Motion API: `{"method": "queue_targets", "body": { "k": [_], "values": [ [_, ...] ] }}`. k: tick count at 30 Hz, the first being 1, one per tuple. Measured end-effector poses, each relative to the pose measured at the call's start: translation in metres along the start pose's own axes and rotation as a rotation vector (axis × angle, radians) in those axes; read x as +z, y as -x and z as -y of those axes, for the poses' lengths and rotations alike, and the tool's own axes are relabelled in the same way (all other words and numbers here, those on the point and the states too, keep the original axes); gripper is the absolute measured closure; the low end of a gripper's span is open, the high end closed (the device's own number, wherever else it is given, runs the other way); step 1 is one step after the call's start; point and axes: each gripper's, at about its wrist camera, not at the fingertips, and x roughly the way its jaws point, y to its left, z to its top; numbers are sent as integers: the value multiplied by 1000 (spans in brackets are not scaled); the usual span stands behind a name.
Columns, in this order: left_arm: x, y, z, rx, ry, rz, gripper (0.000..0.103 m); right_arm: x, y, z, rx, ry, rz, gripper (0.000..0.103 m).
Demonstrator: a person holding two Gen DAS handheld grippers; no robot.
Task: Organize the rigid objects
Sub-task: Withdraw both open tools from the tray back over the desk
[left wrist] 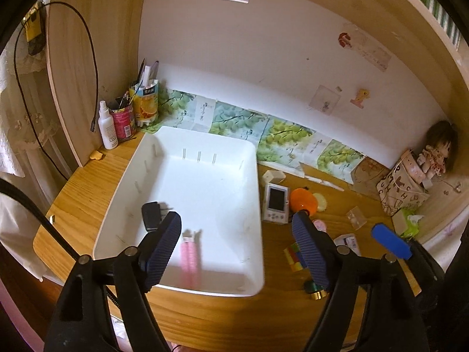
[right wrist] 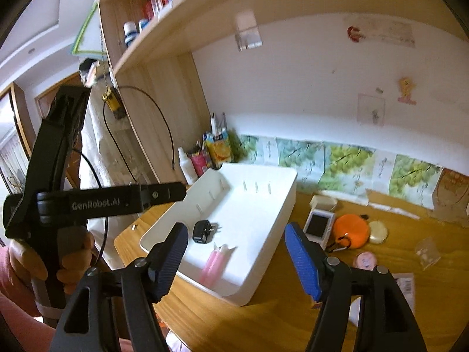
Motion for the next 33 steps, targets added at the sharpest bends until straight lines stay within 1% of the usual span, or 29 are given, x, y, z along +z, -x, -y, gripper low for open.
{"method": "queue_targets", "body": {
  "k": [1, 10, 15, 19, 21, 27, 30, 33],
  "values": [
    [-2, 1, 5, 3, 2, 7, 20, 0, 6, 6, 1, 3, 14, 23],
    [-23, 2, 38, 25, 49, 40, 17, -2, 39, 39, 0, 68, 87, 22],
    [-35, 1, 53, 23, 93, 55, 17, -9, 52, 56, 2, 110, 94, 21],
    [-46, -3, 66, 29, 116, 47, 16, -16, 62, 73, 10, 117, 92, 21],
    [-52, -5, 73, 28, 121, 32, 16, -19, 64, 81, 4, 119, 81, 20],
    [-69, -20, 96, 34, 122, -17, 16, -30, 64, 109, -21, 127, 1, 20],
    [-76, -31, 109, 38, 111, -52, 16, -35, 63, 125, -32, 128, -36, 20],
    [-82, -48, 121, 45, 95, -108, 16, -40, 59, 142, -43, 117, -83, 20]
  ]
}}
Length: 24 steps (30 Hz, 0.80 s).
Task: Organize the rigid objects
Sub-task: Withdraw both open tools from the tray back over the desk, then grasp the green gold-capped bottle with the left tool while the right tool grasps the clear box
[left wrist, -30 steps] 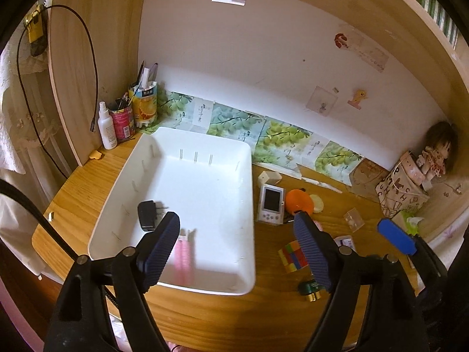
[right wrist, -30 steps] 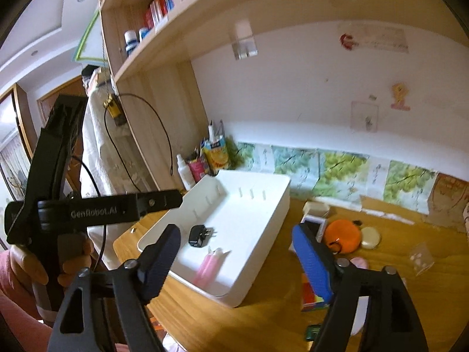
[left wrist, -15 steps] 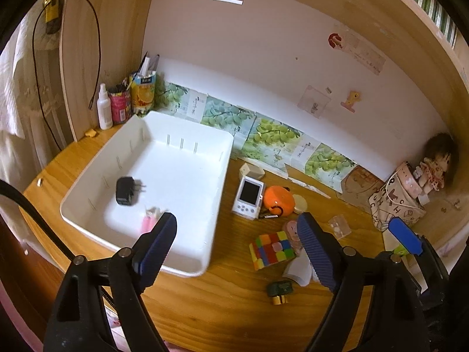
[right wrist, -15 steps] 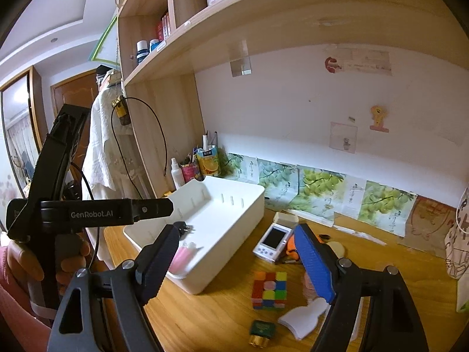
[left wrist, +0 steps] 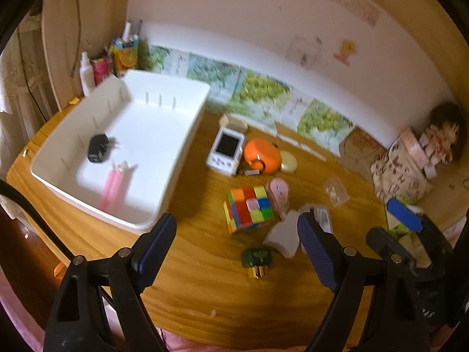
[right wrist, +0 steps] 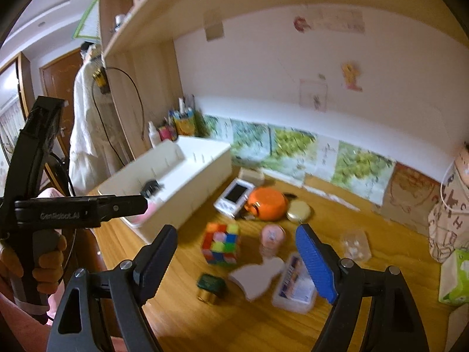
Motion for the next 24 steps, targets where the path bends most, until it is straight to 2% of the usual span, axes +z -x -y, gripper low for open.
{"method": "queue_targets", "body": {
  "k": [6, 10, 17, 24],
  "values": [
    [-5, -28, 14, 33, 1, -81, 16, -7, -16, 32, 1, -31, -88, 20],
    [-7, -51, 18, 43, 28, -162, 16, -13, -35, 52, -3, -74, -176, 20],
    [-12, -87, 20, 54, 81, -297, 16, -28, -66, 78, -8, -136, -319, 20],
    [-19, -114, 25, 74, 111, -419, 16, -41, -94, 95, 22, -195, -438, 20]
  ]
}}
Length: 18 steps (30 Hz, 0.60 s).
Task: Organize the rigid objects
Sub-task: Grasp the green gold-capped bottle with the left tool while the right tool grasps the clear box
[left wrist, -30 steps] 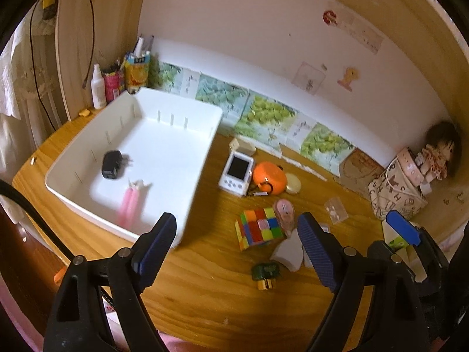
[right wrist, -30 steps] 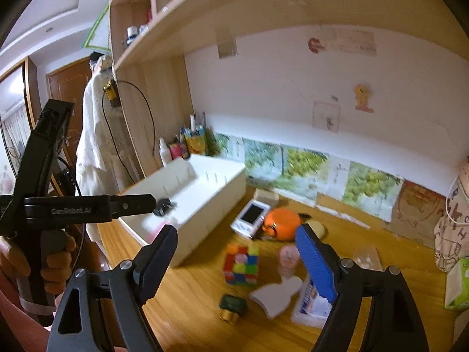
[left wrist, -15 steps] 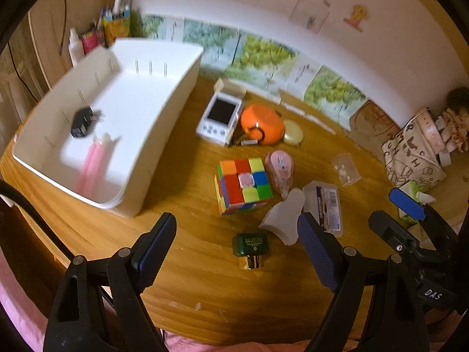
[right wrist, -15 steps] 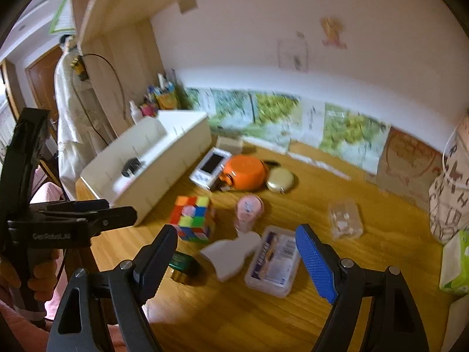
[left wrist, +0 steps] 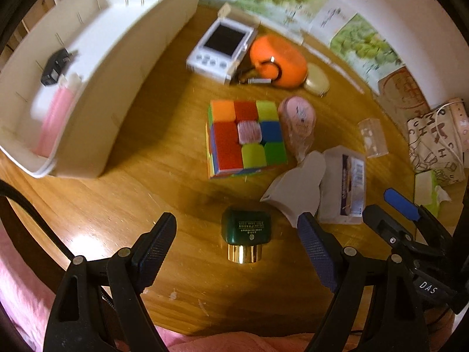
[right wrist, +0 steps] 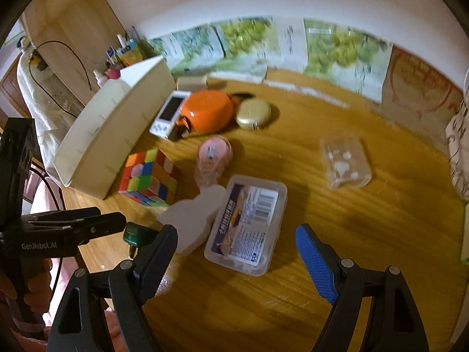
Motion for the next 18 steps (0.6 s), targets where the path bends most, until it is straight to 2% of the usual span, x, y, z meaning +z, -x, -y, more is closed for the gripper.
{"method": "queue_targets", "body": {
  "k": [4, 12, 18],
  "values": [
    [1, -10, 2, 3, 4, -49, 16, 1, -14, 7, 21, -28, -53, 20],
    [1, -25, 0, -11, 19, -121, 18, 3, -30, 10, 47, -49, -105, 20],
    [3, -33, -1, -24, 32, -161, 29, 4, -42, 9, 48, -48, -144, 20]
  ]
}}
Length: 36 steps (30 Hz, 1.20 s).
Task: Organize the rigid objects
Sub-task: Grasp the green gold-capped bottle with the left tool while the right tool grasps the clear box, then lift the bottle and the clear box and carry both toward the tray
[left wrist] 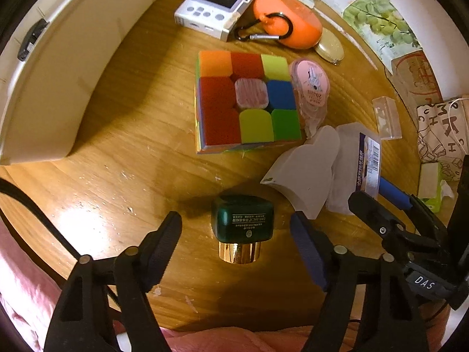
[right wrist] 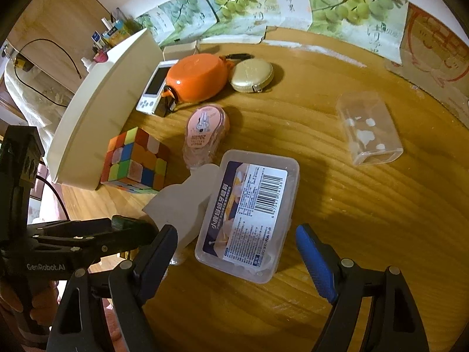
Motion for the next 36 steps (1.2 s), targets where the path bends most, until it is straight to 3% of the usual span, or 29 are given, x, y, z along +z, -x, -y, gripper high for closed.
{"method": "queue_targets", "body": {
  "k": [12, 15, 21, 36],
  "values": [
    [2, -9, 0, -14, 0, -33, 55, 3, -13, 1, -10, -1, -31, 20],
    [2, -8, 1, -13, 0, -33, 55, 3, -16, 1, -8, -1, -37, 20],
    [3, -8, 2, -13, -1, -32, 55, 4, -17, 0, -36, 8, -36, 31],
    [1, -7, -2, -12, 6, -34, 56, 1, -17, -5, -69, 40, -45, 33]
  ]
}}
